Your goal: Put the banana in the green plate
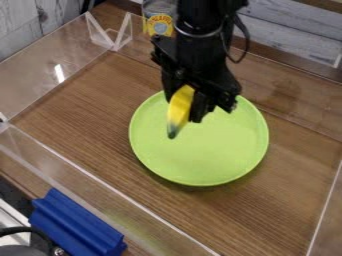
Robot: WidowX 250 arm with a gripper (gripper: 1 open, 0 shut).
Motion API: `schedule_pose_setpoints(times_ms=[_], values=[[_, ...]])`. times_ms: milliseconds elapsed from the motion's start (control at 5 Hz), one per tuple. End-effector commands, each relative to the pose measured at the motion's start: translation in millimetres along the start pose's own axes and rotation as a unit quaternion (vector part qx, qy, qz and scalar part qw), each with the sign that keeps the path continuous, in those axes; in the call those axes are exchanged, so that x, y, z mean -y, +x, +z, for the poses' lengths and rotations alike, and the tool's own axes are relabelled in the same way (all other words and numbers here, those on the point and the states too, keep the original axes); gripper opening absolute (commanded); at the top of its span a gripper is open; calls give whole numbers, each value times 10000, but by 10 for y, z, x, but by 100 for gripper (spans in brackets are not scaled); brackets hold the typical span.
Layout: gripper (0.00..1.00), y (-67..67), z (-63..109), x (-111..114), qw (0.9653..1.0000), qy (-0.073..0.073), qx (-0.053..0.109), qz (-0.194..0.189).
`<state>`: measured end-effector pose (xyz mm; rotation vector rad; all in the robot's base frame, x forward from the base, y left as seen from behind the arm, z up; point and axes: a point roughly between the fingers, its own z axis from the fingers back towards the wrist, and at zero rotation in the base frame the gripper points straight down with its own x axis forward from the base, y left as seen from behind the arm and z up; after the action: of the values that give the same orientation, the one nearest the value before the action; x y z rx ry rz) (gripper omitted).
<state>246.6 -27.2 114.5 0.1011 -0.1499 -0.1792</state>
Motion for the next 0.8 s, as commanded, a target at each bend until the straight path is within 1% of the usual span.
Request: schedule_pose_setpoints(times_ms=[0,600], values=[[0,51,-12,7,9999,54,134,-38],[0,115,-188,-37,9997,123,227,-20]])
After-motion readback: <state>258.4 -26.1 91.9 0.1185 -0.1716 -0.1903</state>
